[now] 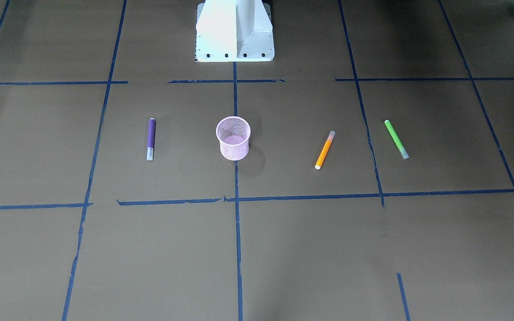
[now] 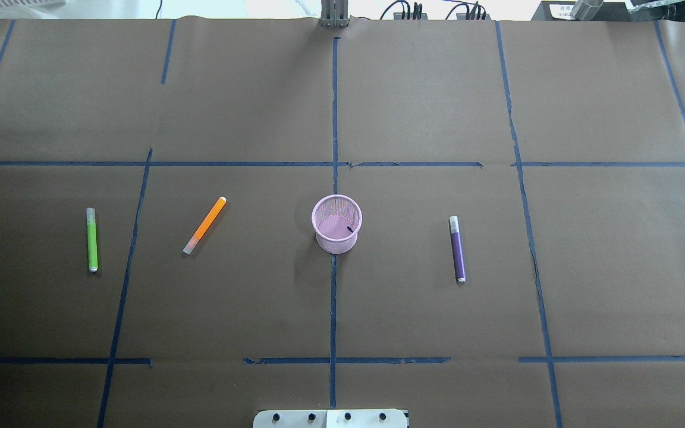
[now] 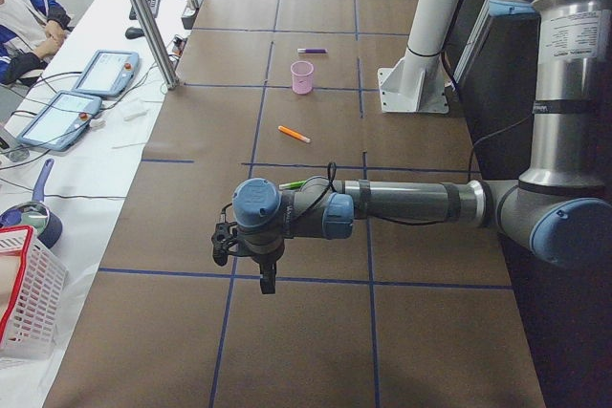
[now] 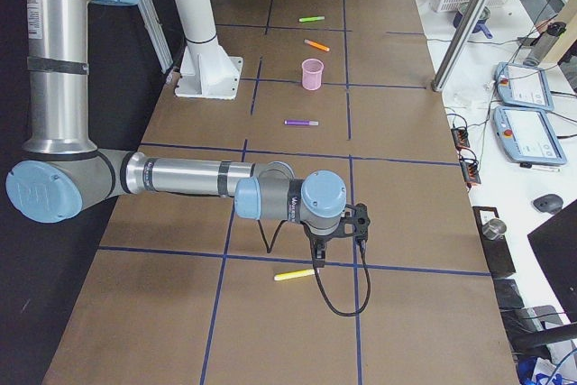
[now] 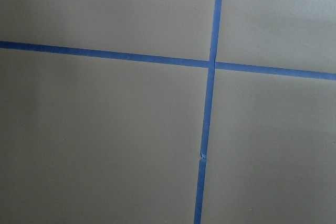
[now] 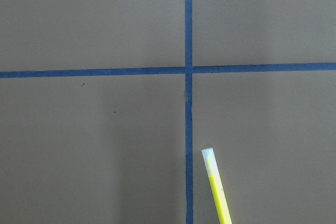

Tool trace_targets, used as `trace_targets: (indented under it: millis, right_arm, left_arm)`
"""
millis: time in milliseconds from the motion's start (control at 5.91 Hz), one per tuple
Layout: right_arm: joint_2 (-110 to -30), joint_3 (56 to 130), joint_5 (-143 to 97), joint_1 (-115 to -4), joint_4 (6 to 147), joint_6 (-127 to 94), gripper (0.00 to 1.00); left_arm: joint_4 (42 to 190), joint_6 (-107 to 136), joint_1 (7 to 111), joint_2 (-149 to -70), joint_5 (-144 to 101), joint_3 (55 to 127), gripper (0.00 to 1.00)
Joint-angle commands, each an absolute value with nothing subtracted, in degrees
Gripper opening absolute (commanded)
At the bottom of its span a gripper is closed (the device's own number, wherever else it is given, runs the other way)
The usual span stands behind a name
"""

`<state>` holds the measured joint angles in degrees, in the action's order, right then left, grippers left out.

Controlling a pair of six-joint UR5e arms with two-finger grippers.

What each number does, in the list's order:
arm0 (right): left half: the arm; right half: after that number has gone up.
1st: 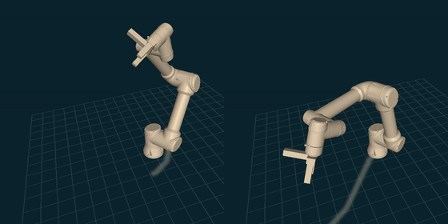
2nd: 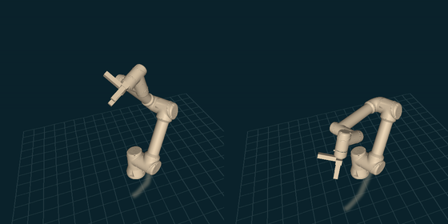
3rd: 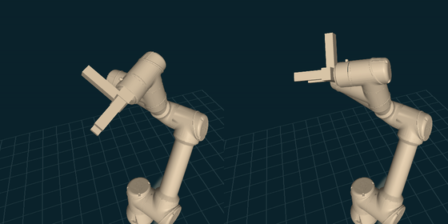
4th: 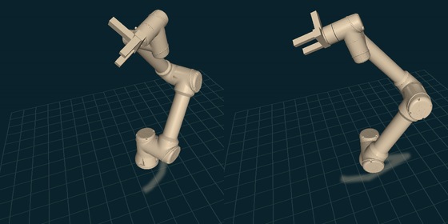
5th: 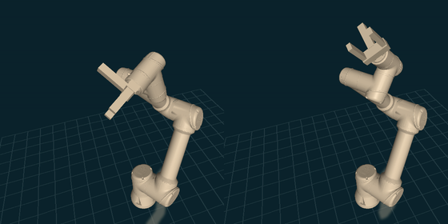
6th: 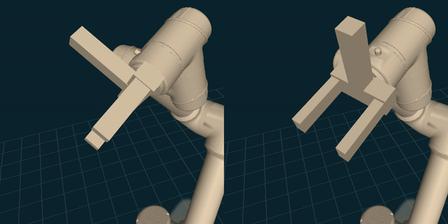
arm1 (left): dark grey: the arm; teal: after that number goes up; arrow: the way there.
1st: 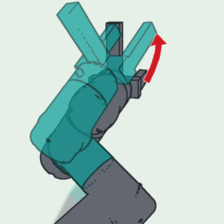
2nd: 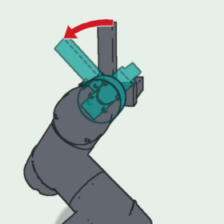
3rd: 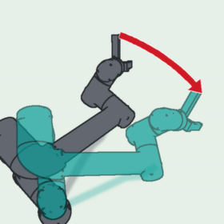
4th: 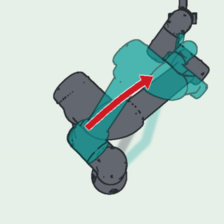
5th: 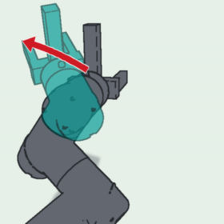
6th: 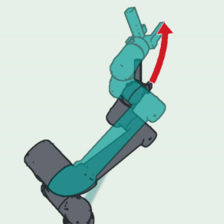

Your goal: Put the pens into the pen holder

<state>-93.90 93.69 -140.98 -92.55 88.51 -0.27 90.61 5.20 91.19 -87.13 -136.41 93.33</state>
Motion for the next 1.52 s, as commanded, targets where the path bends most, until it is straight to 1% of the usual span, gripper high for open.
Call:
trace_targets:
  millis: [0, 339, 508, 677, 846, 1185, 1354]
  right_arm:
    - [-94.0, 93.7, -141.0, -92.5, 88.5, -0.3, 1.0]
    - [-94.0, 93.6, -141.0, -92.5, 88.5, -0.3, 1.0]
    - [-94.0, 93.6, -140.9, -92.5, 88.5, -0.3, 1.0]
    - [-94.0, 93.6, -140.9, -92.5, 88.5, -0.3, 1.0]
    - [-93.7, 93.6, -140.9, -92.5, 88.6, -0.3, 1.0]
    - [-93.6, 93.6, -140.9, -92.5, 88.6, -0.2, 1.0]
    - [-93.6, 93.6, -140.9, -92.5, 88.5, -0.2, 1.0]
  left_arm:
    - [90.6, 5.2, 90.4, -87.3, -136.4, 93.3, 1.0]
    - [90.7, 5.2, 85.8, -87.8, -136.6, 96.1, 1.0]
    - [91.0, 5.5, 82.4, -89.8, -136.5, 96.8, 1.0]
    - [90.8, 6.2, 79.8, -93.4, -136.1, 97.3, 1.0]
    - [90.9, 10.1, 74.6, -94.3, -135.9, 97.7, 1.0]
    - [91.5, 14.6, 71.2, -98.0, -136.0, 98.4, 1.0]
    - [95.0, 21.6, 67.0, -98.1, -132.3, 99.1, 1.0]
